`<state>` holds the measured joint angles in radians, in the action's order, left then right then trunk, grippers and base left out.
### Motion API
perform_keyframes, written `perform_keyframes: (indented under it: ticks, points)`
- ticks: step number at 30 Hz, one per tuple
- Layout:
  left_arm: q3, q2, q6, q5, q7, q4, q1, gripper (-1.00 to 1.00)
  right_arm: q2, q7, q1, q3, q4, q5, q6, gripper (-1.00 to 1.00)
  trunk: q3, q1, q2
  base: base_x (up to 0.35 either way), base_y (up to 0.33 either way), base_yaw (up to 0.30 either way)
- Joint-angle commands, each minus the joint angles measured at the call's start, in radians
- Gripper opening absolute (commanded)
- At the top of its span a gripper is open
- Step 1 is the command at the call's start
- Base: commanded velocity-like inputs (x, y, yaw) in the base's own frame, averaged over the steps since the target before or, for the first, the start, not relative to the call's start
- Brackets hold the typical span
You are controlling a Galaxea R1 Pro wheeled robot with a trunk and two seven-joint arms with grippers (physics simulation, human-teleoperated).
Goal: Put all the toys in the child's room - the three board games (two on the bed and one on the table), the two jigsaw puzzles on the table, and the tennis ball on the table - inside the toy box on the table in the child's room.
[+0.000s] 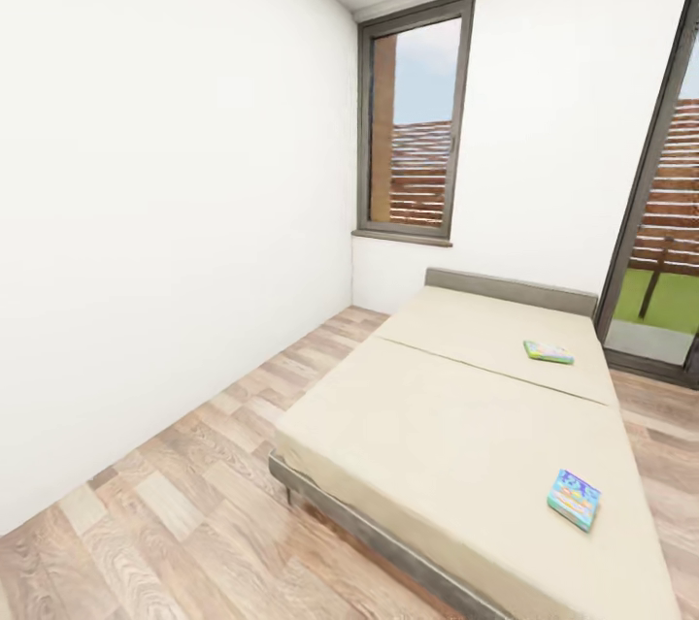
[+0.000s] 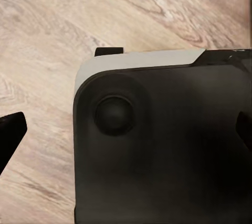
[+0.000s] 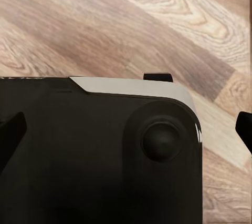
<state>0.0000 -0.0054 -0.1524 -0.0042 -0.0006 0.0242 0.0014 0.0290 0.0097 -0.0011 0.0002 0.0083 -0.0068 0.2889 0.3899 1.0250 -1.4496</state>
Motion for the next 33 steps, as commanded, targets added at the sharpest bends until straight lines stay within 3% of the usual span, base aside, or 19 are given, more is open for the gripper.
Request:
perform_keyframes:
  ticks: [1,33]
  points:
    - [0.001,0.000,-0.003,0.000,0.000,0.000,0.000,1.00,0.000,0.001,0.000,0.000,0.001,-0.001,0.004,1.00,0.001,0.000,0.000,0.000,0.000,-0.281]
    - [0.000,0.001,0.012,0.002,0.000,-0.008,0.000,1.00,0.000,0.001,0.000,0.000,0.001,-0.004,0.005,1.00,0.001,0.000,0.000,0.000,0.000,-0.280]
